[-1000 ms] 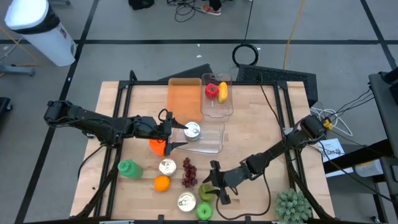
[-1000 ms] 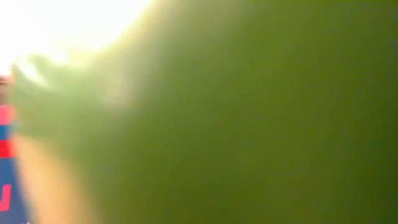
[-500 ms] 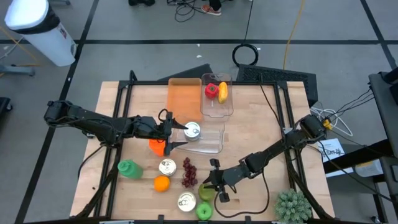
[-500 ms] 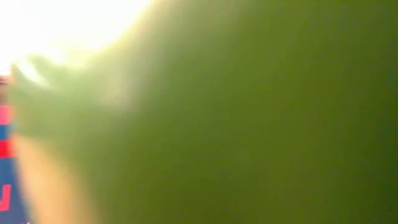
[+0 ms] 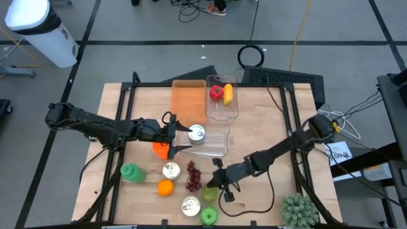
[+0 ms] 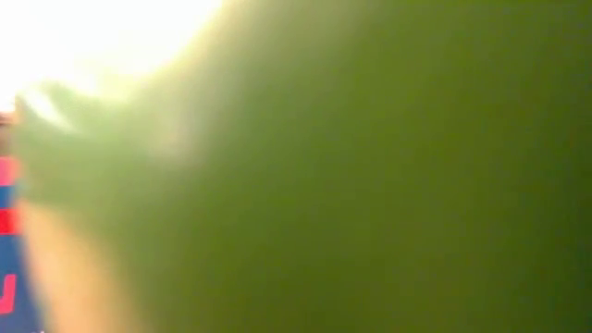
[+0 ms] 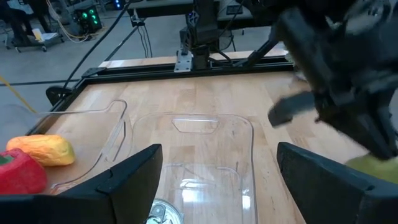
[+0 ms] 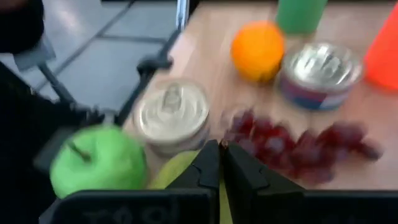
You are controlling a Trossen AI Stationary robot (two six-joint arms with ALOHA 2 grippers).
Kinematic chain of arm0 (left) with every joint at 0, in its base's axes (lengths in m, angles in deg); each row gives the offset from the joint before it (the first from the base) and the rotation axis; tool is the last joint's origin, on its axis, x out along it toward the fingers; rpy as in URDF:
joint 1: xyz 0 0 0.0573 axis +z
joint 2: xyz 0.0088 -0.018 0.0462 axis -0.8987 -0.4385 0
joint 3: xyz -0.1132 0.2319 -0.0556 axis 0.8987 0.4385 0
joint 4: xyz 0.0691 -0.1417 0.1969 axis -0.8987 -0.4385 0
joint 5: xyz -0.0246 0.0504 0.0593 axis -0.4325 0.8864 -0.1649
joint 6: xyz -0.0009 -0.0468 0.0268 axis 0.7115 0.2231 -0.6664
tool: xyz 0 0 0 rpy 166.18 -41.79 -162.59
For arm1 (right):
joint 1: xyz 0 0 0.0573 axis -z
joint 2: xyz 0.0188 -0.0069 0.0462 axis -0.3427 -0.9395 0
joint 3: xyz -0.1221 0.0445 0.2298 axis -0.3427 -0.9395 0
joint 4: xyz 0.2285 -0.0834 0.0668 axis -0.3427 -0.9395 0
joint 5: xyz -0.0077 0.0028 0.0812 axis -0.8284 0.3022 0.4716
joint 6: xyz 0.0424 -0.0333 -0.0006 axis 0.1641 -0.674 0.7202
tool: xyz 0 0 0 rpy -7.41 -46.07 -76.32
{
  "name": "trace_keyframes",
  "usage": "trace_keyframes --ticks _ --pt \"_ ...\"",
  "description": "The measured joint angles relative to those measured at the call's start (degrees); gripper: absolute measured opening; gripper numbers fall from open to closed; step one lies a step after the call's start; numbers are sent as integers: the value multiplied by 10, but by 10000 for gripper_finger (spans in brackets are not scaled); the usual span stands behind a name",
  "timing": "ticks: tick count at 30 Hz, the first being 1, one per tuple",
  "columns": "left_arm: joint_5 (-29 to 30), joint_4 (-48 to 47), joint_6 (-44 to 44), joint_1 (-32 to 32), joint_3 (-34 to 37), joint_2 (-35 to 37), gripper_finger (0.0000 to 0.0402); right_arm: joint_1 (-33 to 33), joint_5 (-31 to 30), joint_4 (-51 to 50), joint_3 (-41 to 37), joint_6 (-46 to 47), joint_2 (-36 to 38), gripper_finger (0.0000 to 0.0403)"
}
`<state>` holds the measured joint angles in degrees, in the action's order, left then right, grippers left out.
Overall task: Pick & Place Food Item
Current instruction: Put the pear into the top transparent bin
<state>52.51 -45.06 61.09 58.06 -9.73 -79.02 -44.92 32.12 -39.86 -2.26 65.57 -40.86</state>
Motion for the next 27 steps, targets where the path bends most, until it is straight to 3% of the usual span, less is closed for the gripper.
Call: trace_keyframes --ticks 8,15,21,27 --pt "0 1 0 0 0 0 314 31 -3 -75 -3 -81 131 2" --pt "0 1 0 0 0 0 303 95 -61 -150 -3 -149 243 1" --pt "0 1 0 0 0 0 311 207 -61 -195 -3 -184 303 1" --pt "0 1 0 0 0 0 326 357 -58 -230 -5 -172 314 0"
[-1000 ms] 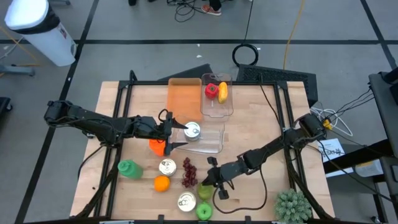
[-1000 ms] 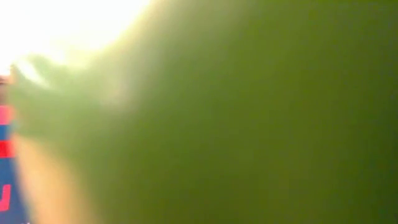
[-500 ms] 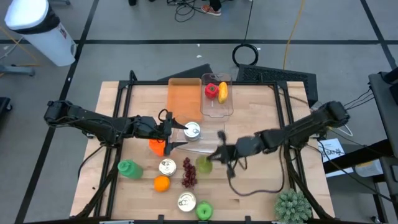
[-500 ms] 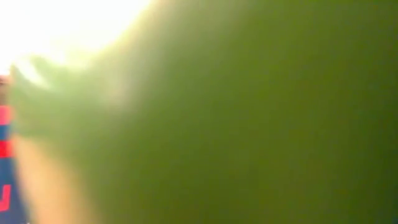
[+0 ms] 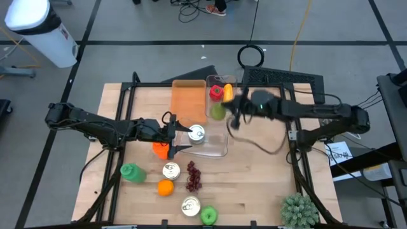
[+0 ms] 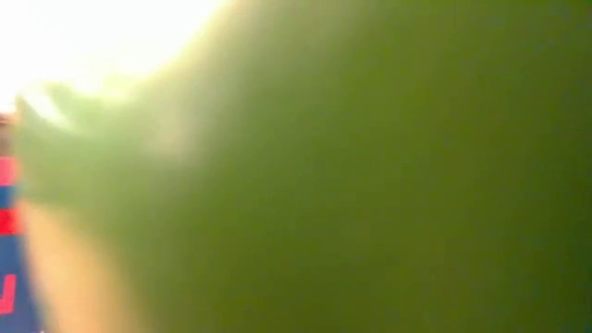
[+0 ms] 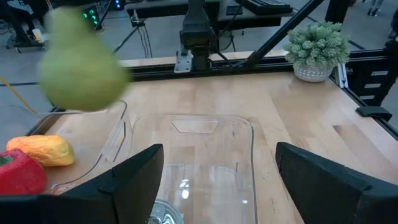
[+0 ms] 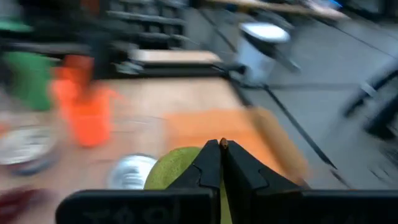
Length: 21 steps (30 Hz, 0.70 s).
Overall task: Pick & Place Food Item
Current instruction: Put the pear into the top transparent bin
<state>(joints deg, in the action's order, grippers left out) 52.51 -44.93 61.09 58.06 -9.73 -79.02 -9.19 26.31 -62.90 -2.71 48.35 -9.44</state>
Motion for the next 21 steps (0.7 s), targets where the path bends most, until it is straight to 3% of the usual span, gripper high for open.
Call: trace_keyframes --ticks 6,10,15,21 --pt "0 0 0 0 0 0 332 121 7 36 -60 22 -9 0" --pt "0 0 0 0 0 0 324 175 74 109 -125 67 -9 0" --pt "0 0 0 0 0 0 312 192 91 131 -174 68 -9 0" --pt "0 0 0 0 0 0 302 183 92 128 -182 64 -9 0"
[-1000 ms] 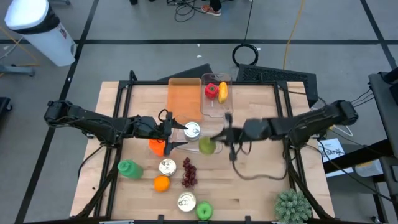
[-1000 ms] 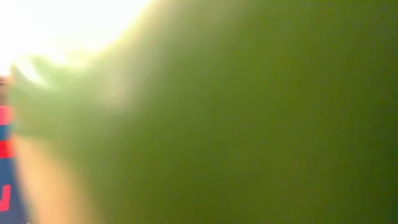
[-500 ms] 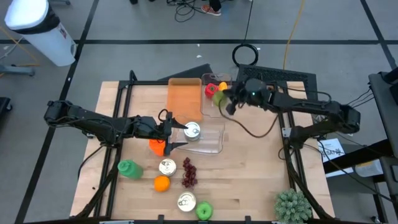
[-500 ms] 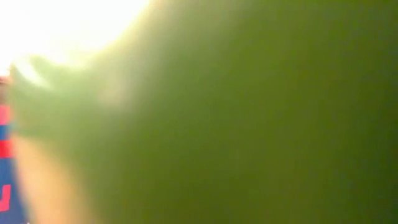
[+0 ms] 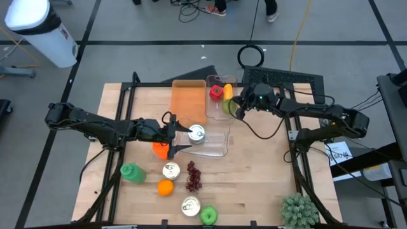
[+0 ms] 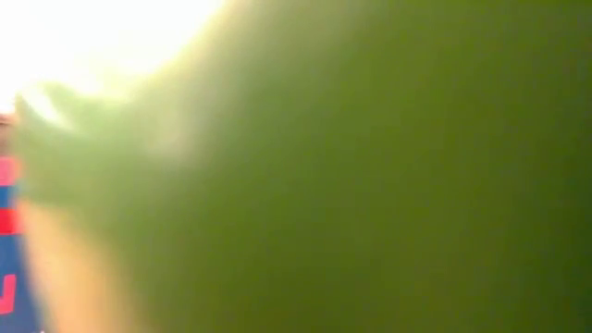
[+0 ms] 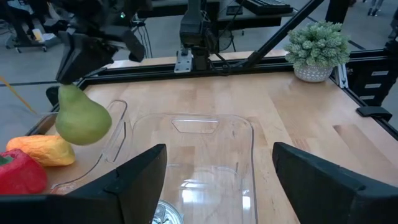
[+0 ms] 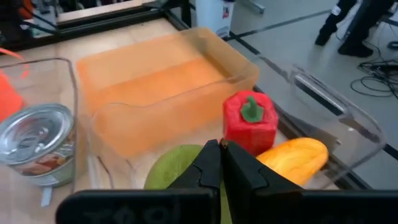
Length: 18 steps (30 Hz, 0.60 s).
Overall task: Pick & Place Food Item
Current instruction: Put the pear into the top transparent bin
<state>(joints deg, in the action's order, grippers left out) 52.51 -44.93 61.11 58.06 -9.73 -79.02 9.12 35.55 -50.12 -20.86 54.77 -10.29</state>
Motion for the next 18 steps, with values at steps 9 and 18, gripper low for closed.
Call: trace_keyframes --ticks 9,18 --pt "0 0 0 0 0 0 301 -4 -2 0 0 -9 -1 0" --pt "0 0 0 0 0 0 301 0 -1 37 15 -9 -52 0"
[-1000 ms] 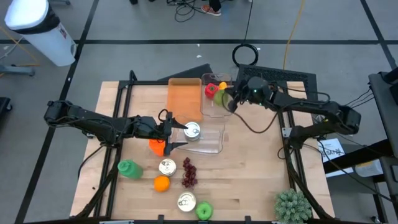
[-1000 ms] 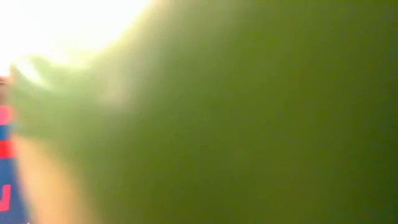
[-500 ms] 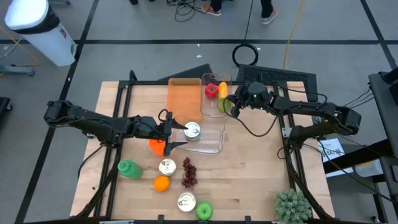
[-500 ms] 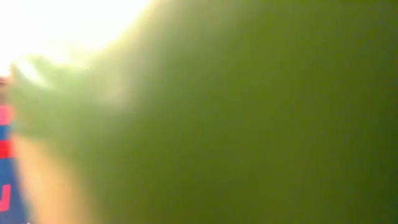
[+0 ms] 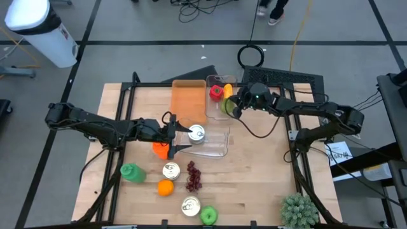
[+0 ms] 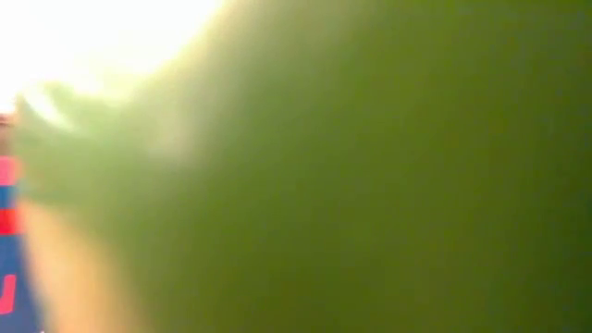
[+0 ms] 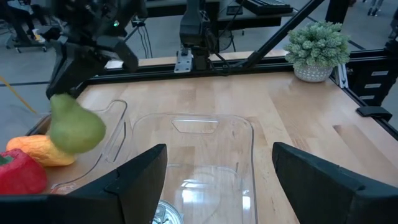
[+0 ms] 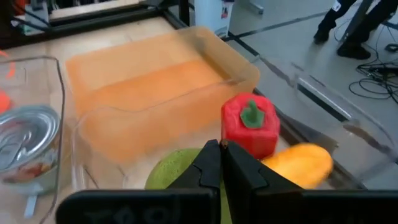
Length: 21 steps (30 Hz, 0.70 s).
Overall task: Pick & Place Food Item
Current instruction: Put the pear into the top transparent bin
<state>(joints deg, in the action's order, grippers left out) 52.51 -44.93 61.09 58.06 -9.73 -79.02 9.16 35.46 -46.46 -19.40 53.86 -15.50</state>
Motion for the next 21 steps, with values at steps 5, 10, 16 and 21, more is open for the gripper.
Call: trace_keyframes --ticks 5,10,16,21 --pt "0 0 0 0 0 0 301 0 1 -4 55 -16 -81 0" --pt "0 0 0 0 0 0 301 1 14 -4 115 -29 -154 0" --pt "0 0 0 0 0 0 301 1 14 -1 165 -37 -213 0" --pt "0 0 0 0 0 0 301 1 14 0 176 -51 -244 0"
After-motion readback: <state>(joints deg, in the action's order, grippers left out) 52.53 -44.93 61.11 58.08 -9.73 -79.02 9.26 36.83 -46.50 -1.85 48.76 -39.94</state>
